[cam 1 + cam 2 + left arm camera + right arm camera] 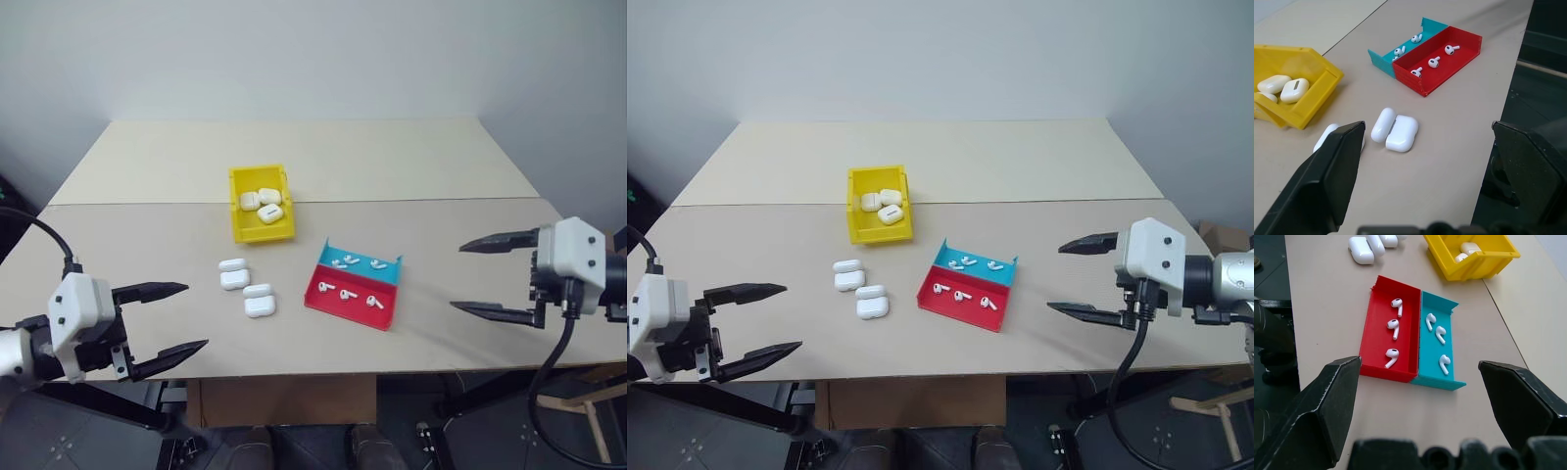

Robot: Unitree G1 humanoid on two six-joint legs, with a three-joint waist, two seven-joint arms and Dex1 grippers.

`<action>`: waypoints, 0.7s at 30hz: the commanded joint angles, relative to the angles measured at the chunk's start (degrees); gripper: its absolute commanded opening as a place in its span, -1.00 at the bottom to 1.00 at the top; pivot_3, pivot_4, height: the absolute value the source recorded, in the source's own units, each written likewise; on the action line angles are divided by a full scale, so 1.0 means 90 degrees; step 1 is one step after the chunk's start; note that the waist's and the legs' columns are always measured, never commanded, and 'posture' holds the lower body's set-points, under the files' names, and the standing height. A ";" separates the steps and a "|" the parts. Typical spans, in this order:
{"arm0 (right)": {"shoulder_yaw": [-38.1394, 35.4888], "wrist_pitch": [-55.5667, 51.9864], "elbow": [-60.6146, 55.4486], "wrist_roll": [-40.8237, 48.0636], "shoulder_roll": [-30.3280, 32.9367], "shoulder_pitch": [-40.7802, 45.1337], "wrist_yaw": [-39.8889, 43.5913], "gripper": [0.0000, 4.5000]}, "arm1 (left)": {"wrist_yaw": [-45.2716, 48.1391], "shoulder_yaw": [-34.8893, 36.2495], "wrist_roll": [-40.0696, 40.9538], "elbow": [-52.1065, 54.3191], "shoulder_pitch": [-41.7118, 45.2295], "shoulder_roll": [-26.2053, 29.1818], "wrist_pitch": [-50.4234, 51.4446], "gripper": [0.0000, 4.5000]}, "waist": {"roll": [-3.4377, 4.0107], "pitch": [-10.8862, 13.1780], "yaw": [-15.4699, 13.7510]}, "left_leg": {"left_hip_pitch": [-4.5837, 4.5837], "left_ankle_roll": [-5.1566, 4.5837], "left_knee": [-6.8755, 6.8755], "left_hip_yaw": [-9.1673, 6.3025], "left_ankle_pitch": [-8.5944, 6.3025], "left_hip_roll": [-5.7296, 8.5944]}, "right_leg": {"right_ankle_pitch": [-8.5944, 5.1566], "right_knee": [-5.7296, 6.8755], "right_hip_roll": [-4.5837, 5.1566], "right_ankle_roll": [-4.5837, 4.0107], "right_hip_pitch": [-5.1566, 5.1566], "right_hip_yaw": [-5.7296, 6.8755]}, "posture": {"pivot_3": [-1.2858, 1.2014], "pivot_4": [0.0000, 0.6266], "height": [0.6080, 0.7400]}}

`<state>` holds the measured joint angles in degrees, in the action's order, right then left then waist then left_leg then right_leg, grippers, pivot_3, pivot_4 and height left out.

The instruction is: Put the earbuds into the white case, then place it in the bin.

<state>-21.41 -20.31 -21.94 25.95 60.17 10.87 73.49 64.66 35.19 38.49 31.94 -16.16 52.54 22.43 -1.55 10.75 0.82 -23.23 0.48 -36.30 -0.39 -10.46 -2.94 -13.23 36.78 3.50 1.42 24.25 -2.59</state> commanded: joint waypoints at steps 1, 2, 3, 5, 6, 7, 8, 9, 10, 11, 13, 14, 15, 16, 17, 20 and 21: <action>-0.0138 0.0102 -0.0162 0.0121 0.0140 0.0029 -0.0047 0.98 | 0.0098 0.0187 0.0110 0.0136 -0.0032 0.0097 0.0022 1.00 | 0.0000 0.0000 0.0002 | 0.0000 0.0000 0.0000 0.0001 0.0000 0.0000 | 0.0000 0.0000 0.0000 0.0000 0.0001 0.0000 | 0.03 -0.52 1.00; -0.0139 0.0078 -0.0172 0.0131 0.0149 0.0020 -0.0054 0.98 | -0.0013 0.0162 0.0072 0.0153 -0.0001 0.0079 0.0061 1.00 | 0.0000 0.0000 0.0001 | 0.0000 0.0000 0.0000 0.0001 0.0000 0.0000 | 0.0000 0.0000 0.0000 0.0000 0.0001 -0.0001 | 0.03 -0.52 1.00; -0.0137 0.0052 -0.0180 0.0135 0.0163 0.0011 -0.0063 0.98 | -0.0045 0.0154 0.0069 0.0156 0.0018 0.0072 0.0075 1.00 | 0.0000 0.0000 0.0000 | 0.0000 0.0000 0.0000 0.0001 0.0000 0.0000 | 0.0000 0.0000 0.0000 0.0000 0.0001 -0.0001 | 0.03 -0.52 1.00; -0.0133 0.0040 -0.0184 0.0133 0.0173 -0.0004 -0.0085 0.98 | -0.0058 0.0145 0.0048 0.0171 0.0020 0.0059 0.0044 1.00 | 0.0000 0.0000 0.0000 | 0.0001 0.0000 0.0000 0.0001 0.0000 0.0000 | 0.0000 0.0001 0.0000 0.0000 0.0000 -0.0001 | 0.03 -0.52 1.00; -0.0133 0.0025 -0.0192 0.0132 0.0183 -0.0007 -0.0099 0.98 | -0.0080 0.0136 0.0029 0.0184 0.0019 0.0050 0.0030 1.00 | 0.0000 0.0000 0.0001 | 0.0001 0.0001 -0.0001 0.0001 0.0000 0.0000 | 0.0000 0.0001 0.0000 0.0000 0.0000 -0.0001 | 0.03 -0.52 1.00; -0.0133 -0.0022 -0.0210 0.0128 0.0200 -0.0018 -0.0126 0.98 | -0.0104 0.0113 0.0010 0.0193 0.0019 0.0041 0.0021 1.00 | 0.0000 0.0000 0.0001 | 0.0001 0.0001 0.0000 0.0001 0.0000 0.0000 | 0.0000 0.0000 0.0000 0.0000 0.0000 -0.0001 | 0.03 -0.52 1.00; -0.0138 -0.0051 -0.0228 0.0129 0.0207 -0.0028 -0.0150 0.98 | -0.0126 0.0093 -0.0005 0.0205 0.0015 0.0033 0.0016 1.00 | 0.0000 0.0000 0.0000 | 0.0001 0.0001 0.0000 0.0001 0.0000 0.0000 | 0.0000 0.0000 0.0000 0.0000 0.0000 -0.0001 | 0.03 -0.52 1.00; -0.0138 -0.0070 -0.0243 0.0135 0.0212 -0.0034 -0.0170 0.98 | -0.0174 0.0062 -0.0024 0.0231 0.0016 0.0038 0.0043 1.00 | 0.0000 0.0000 -0.0001 | 0.0000 0.0001 0.0000 0.0001 0.0000 0.0000 | 0.0000 0.0000 0.0000 0.0000 0.0000 -0.0002 | 0.03 -0.52 1.00; -0.0141 -0.0071 -0.0252 0.0141 0.0217 -0.0047 -0.0185 0.98 | -0.0221 0.0029 -0.0048 0.0257 0.0017 0.0045 0.0063 1.00 | 0.0000 0.0000 -0.0001 | 0.0000 0.0000 0.0000 0.0001 0.0000 0.0000 | 0.0000 0.0000 0.0000 0.0000 0.0000 -0.0002 | 0.03 -0.52 1.00; -0.0142 -0.0087 -0.0260 0.0149 0.0233 -0.0048 -0.0206 0.98 | -0.0314 -0.0027 -0.0089 0.0288 0.0056 0.0056 0.0085 1.00 | 0.0000 0.0000 0.0000 | 0.0000 0.0001 0.0000 0.0001 0.0000 0.0000 | 0.0000 0.0000 0.0000 0.0000 0.0000 -0.0002 | 0.03 -0.52 1.00; -0.0155 -0.0165 -0.0285 0.0165 0.0278 -0.0055 -0.0250 0.98 | -0.0576 -0.0140 -0.0118 0.0372 0.0165 0.0053 0.0190 1.00 | 0.0000 0.0000 -0.0001 | 0.0001 0.0001 -0.0001 0.0002 0.0000 0.0000 | 0.0000 0.0000 0.0000 0.0000 -0.0001 -0.0002 | 0.03 -0.52 1.00; -0.0176 -0.0197 -0.0290 0.0177 0.0294 -0.0051 -0.0262 0.98 | -0.0654 -0.0180 -0.0049 0.0415 0.0228 0.0063 0.0276 1.00 | -0.0001 0.0000 -0.0002 | 0.0001 0.0001 -0.0001 0.0001 0.0000 0.0000 | 0.0000 0.0001 0.0000 0.0000 -0.0001 -0.0002 | 0.03 -0.52 1.00; -0.0191 -0.0215 -0.0292 0.0185 0.0301 -0.0049 -0.0268 0.98 | -0.0697 -0.0202 0.0007 0.0445 0.0267 0.0072 0.0341 1.00 | -0.0001 0.0000 -0.0002 | 0.0002 0.0001 -0.0001 0.0001 0.0000 0.0000 | 0.0000 0.0001 0.0000 0.0001 -0.0001 -0.0002 | 0.03 -0.52 1.00; -0.0209 -0.0259 -0.0278 0.0192 0.0334 -0.0034 -0.0273 0.98 | -0.0823 -0.0227 0.0019 0.0540 0.0307 0.0075 0.0419 1.00 | -0.0001 -0.0001 -0.0001 | 0.0001 0.0001 -0.0001 0.0001 0.0000 0.0000 | 0.0001 0.0001 0.0000 0.0001 -0.0001 -0.0002 | 0.03 -0.52 1.00; -0.0223 -0.0306 -0.0268 0.0173 0.0375 -0.0024 -0.0293 0.98 | -0.0969 -0.0228 0.0093 0.0643 0.0339 0.0068 0.0566 1.00 | -0.0001 -0.0001 -0.0002 | 0.0001 0.0001 -0.0001 0.0001 0.0000 0.0000 | 0.0001 0.0001 0.0000 0.0001 -0.0001 -0.0002 | 0.03 -0.52 1.00; -0.0257 -0.0670 -0.0312 0.0185 0.0570 0.0035 -0.0437 0.98 | -0.1441 -0.0084 0.0285 0.1126 0.0223 -0.0047 0.0972 1.00 | -0.0001 0.0000 0.0008 | -0.0002 0.0001 -0.0001 0.0003 -0.0001 0.0000 | 0.0001 0.0000 0.0000 0.0002 0.0000 -0.0005 | 0.03 -0.52 1.00; -0.0284 -0.0844 -0.0345 0.0243 0.0631 0.0065 -0.0501 0.98 | -0.1680 -0.0041 0.0247 0.1378 0.0105 -0.0119 0.1113 1.00 | -0.0001 -0.0001 0.0019 | -0.0002 0.0001 -0.0001 0.0004 -0.0001 0.0000 | 0.0001 -0.0001 0.0000 0.0002 0.0000 -0.0007 | 0.03 -0.52 1.00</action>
<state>-21.48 -25.93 -23.33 26.26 64.68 10.47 69.97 52.04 32.97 39.76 40.53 -14.56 52.01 30.97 -1.56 10.74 0.99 -23.24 0.49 -36.31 -0.35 -10.47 -2.94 -13.22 36.78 3.50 1.44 24.25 -2.66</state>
